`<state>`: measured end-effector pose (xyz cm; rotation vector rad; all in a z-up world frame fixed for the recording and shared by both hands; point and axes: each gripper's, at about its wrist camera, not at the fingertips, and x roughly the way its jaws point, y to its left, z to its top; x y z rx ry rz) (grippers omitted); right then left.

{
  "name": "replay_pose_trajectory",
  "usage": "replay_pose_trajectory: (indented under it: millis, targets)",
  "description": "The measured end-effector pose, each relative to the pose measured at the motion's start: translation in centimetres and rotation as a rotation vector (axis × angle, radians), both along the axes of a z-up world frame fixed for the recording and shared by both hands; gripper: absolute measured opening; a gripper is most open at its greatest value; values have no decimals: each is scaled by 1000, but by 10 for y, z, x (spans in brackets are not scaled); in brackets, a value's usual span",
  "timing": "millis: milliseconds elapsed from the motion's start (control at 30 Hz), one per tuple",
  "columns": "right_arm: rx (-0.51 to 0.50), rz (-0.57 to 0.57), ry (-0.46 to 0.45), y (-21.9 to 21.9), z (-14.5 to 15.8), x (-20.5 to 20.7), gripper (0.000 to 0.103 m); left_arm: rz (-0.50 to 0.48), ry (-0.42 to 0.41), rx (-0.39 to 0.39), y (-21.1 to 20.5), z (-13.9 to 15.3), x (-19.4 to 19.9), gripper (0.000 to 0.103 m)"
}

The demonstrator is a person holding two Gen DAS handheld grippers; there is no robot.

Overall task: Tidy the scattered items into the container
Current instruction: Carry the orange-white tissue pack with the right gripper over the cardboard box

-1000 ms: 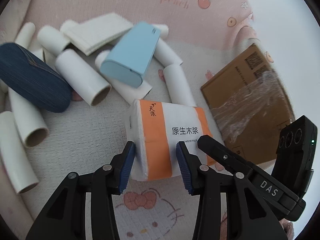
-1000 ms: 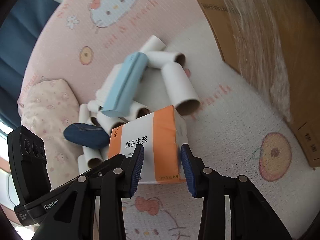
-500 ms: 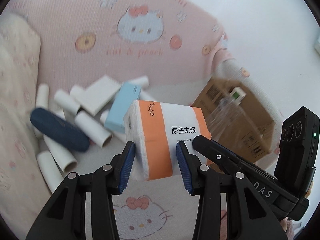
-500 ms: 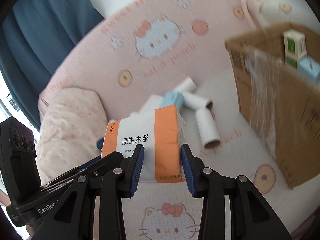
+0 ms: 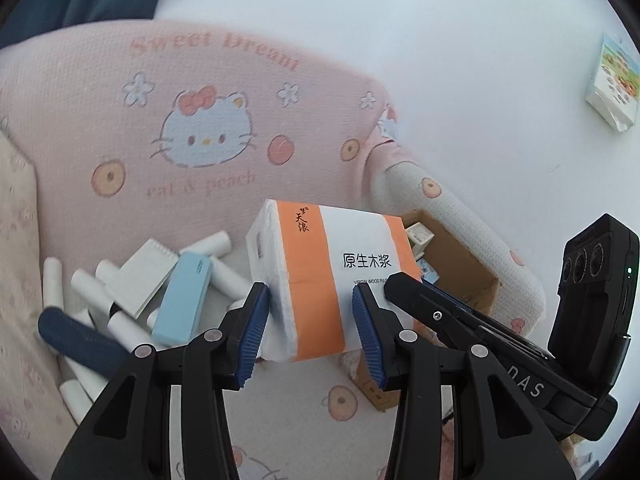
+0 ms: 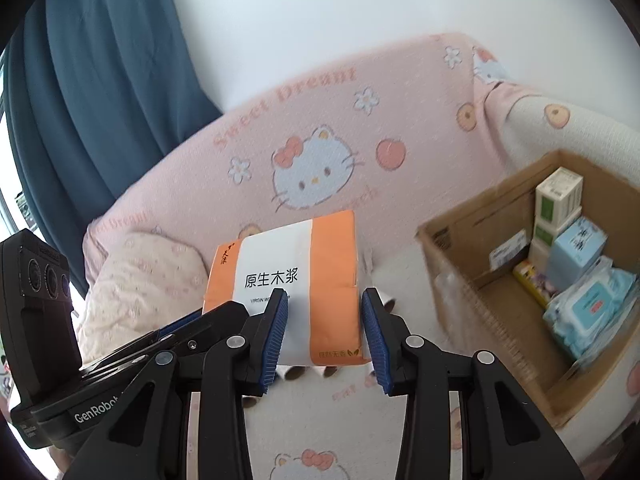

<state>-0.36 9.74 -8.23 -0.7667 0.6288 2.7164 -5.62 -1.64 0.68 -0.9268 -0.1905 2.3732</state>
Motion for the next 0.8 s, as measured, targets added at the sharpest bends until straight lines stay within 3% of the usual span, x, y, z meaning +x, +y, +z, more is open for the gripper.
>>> replay_pose_trajectory:
  millis: [167, 333, 567, 800]
  targets:
    - [16, -17, -19, 28, 16, 0, 36, -39, -39, 6, 37, 1, -13, 47]
    - [53, -12, -147, 68, 16, 1, 36, -79, -132, 9, 86, -13, -28, 47]
    - [-9, -71, -197, 133, 25, 22, 36, -201, -191, 24, 151, -13, -46, 47]
    - [-16, -150, -279, 187, 28, 36, 36, -284, -288, -10, 210, -26, -57, 47]
